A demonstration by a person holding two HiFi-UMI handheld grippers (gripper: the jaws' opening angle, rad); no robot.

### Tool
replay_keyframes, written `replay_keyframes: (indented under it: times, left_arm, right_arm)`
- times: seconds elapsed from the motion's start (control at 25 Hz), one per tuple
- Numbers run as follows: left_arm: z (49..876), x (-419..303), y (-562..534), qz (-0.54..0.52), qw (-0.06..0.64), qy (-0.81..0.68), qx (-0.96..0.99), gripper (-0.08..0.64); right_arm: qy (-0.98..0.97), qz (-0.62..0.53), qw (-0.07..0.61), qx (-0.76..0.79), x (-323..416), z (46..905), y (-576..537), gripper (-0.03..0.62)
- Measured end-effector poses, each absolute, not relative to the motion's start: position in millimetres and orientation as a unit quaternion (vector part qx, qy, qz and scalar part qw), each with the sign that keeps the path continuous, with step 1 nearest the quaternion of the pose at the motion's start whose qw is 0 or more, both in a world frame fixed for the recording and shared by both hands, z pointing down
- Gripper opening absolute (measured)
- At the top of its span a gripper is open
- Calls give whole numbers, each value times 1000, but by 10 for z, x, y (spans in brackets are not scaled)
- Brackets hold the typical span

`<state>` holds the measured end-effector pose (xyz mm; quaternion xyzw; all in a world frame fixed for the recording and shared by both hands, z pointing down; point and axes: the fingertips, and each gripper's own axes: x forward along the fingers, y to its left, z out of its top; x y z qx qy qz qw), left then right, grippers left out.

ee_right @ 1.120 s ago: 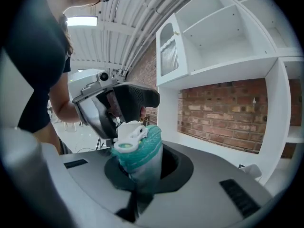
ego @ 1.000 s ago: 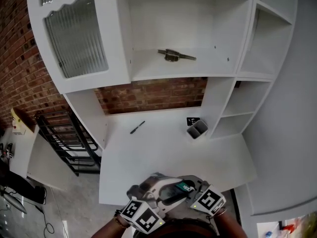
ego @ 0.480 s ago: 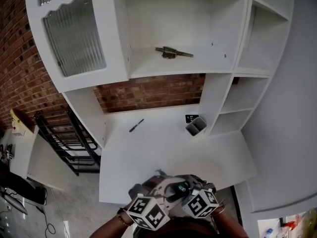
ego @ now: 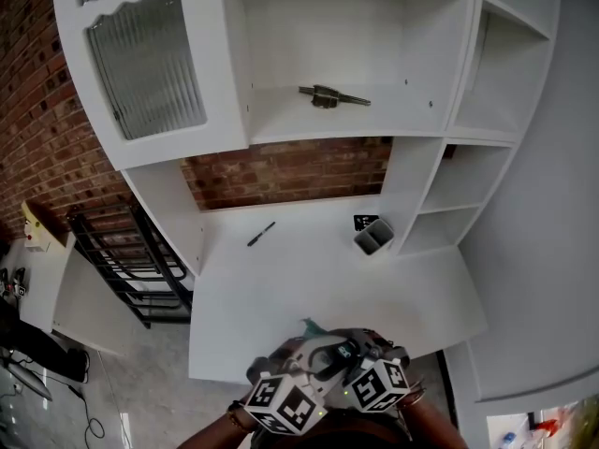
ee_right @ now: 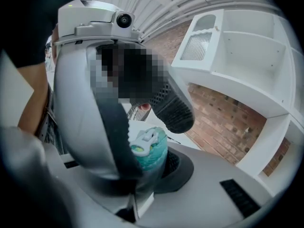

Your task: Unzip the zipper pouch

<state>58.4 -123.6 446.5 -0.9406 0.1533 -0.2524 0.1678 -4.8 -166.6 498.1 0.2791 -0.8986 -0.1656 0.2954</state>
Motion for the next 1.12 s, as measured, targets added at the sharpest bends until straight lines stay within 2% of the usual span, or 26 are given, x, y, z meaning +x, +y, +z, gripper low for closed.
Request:
replay_keyframes:
  times: [0.24, 0.52, 0.76, 1.12]
  left_arm:
    - [4442, 547, -1281, -242, 136, 168, -946, 130]
    - [4424, 497, -1325, -239, 131, 188, -944, 121]
    - [4479, 428, -1364, -238, 88, 180, -950, 62]
    - [4459, 425, -1428, -200, 16, 194, -960, 61]
  right_arm:
    - [-895, -171, 295, 287, -30, 4945, -1710, 12]
    - [-892, -169, 301, 293, 36, 4980, -1728, 12]
    - [-890, -167, 306, 295, 73, 4978, -1725, 12]
    - [-889, -176, 309, 290, 57, 5027, -1718, 12]
